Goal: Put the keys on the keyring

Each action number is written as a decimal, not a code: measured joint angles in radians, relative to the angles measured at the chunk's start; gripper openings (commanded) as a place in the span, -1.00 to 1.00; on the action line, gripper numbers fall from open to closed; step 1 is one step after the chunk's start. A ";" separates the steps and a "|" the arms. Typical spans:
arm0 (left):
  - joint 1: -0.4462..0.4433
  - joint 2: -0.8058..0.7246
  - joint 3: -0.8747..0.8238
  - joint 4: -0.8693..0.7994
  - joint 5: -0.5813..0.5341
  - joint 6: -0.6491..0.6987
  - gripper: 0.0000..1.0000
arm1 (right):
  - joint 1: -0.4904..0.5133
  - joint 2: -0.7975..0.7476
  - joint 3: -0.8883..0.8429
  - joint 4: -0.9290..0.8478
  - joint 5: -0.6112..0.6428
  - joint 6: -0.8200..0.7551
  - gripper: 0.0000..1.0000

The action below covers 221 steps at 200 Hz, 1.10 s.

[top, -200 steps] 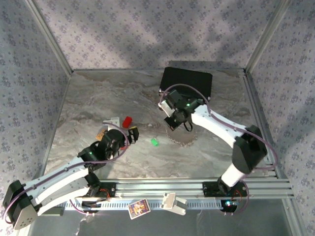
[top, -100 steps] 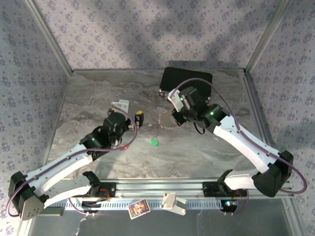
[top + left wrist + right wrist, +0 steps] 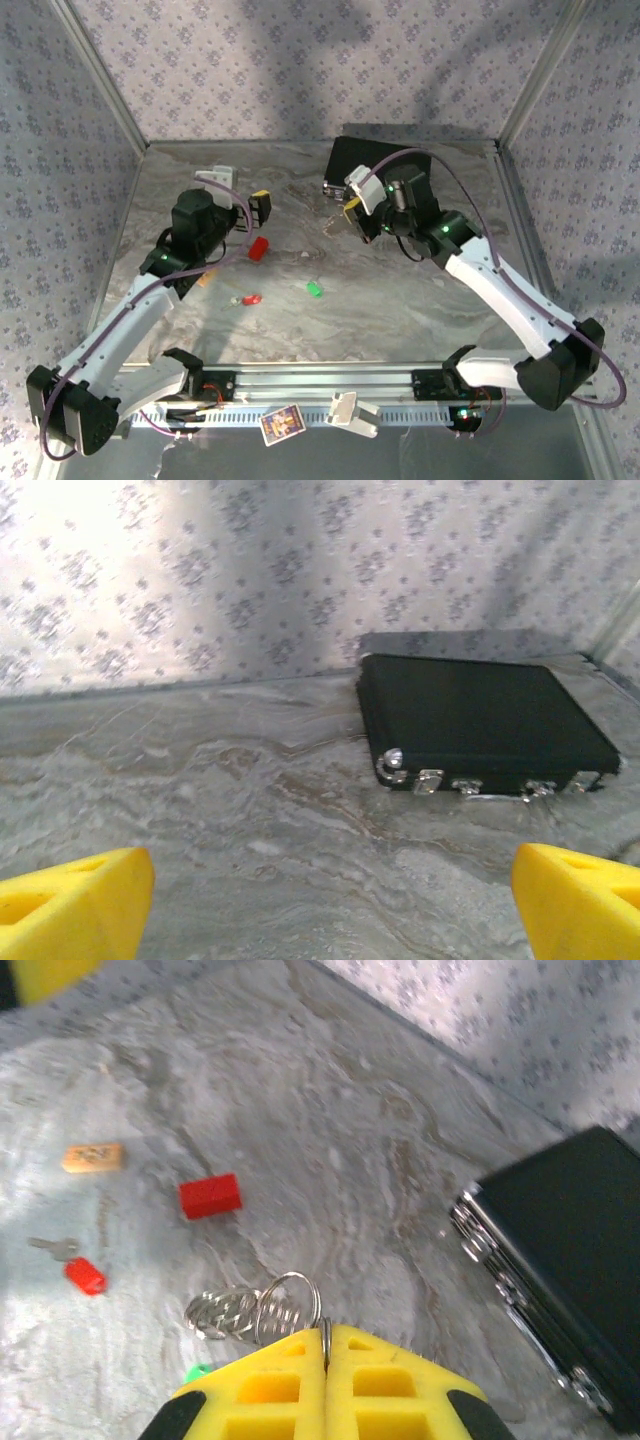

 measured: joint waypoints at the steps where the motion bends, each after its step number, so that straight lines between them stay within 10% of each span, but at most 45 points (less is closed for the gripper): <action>1: 0.000 0.000 0.001 0.000 0.002 0.002 0.82 | 0.000 -0.002 -0.001 0.000 -0.002 0.000 -1.00; 148: -0.071 -0.041 -0.026 -0.156 0.424 0.567 0.01 | 0.039 0.037 -0.058 0.048 -0.333 -0.355 -1.00; 221: -0.100 0.042 -0.016 -0.222 0.653 0.639 0.05 | 0.062 0.063 -0.058 0.014 -0.358 -0.455 -1.00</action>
